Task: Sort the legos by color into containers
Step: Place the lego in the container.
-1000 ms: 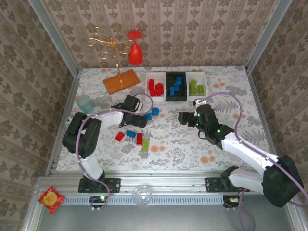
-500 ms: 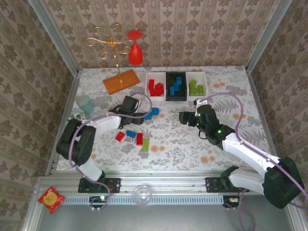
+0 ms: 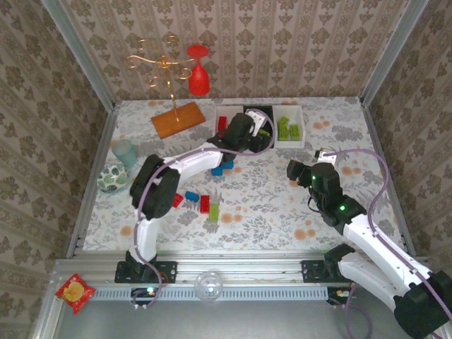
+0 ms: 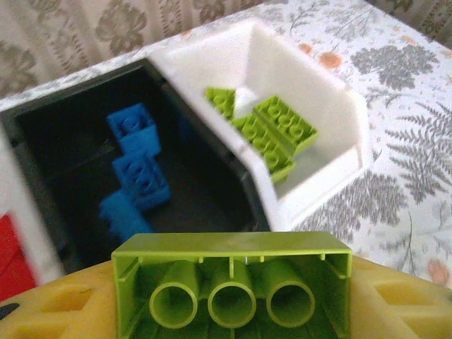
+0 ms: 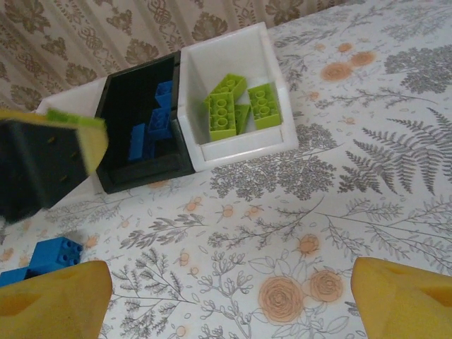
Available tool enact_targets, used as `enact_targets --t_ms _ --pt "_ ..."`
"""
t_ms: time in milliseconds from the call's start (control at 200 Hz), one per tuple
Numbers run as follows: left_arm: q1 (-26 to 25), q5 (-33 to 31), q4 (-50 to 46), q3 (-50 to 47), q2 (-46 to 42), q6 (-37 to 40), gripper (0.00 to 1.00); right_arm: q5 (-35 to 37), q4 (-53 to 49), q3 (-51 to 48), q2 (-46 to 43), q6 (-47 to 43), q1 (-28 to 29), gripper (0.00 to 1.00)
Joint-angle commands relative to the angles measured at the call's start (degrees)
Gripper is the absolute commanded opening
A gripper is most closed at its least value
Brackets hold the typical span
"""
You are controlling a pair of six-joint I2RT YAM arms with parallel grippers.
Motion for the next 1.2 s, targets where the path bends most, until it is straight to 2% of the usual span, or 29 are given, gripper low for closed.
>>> enact_targets --t_ms 0,230,400,510,635,695,845,925,1020,1110,1195 --pt "-0.6 2.3 0.5 8.2 6.3 2.4 0.59 2.1 -2.9 -0.9 -1.6 1.7 -0.4 0.9" --pt "-2.3 1.7 -4.7 30.0 21.2 6.1 0.59 2.5 -3.5 -1.7 -3.3 1.6 -0.7 0.89" --pt "-2.7 1.1 -12.7 50.6 33.2 8.1 0.6 2.4 -4.1 -2.0 -4.1 1.6 -0.8 0.89" --pt "-2.7 -0.7 -15.8 60.2 38.9 8.9 0.7 2.4 -4.3 -2.4 -5.1 1.5 -0.8 0.9" --pt "-2.6 -0.9 -14.4 60.8 38.7 9.8 0.85 2.2 -4.4 -2.6 -5.9 1.5 -0.9 0.89" --pt "-2.7 -0.7 -15.3 60.6 37.3 10.0 0.87 2.1 -4.5 -2.5 -5.9 1.5 -0.9 0.9" --pt "-2.7 -1.2 -15.6 49.7 27.1 10.3 0.89 1.6 -5.6 -2.5 -6.1 1.9 -0.8 0.89" --pt "-2.7 -2.0 -13.6 35.4 16.8 9.9 0.88 1.3 -6.3 -2.6 -6.1 1.9 -0.8 0.89" --pt "-2.4 -4.0 -6.7 13.2 1.7 8.9 0.88 -1.4 -7.2 -2.0 -5.8 1.0 0.0 0.88" --pt "-0.8 -5.8 -3.6 -3.6 -11.0 5.8 0.89 -3.4 -6.8 -1.4 -2.3 1.7 4.1 0.87" --pt "2.3 -6.1 -5.7 -14.3 -20.6 1.9 0.88 -1.1 -5.8 0.1 4.2 3.0 12.6 0.86"
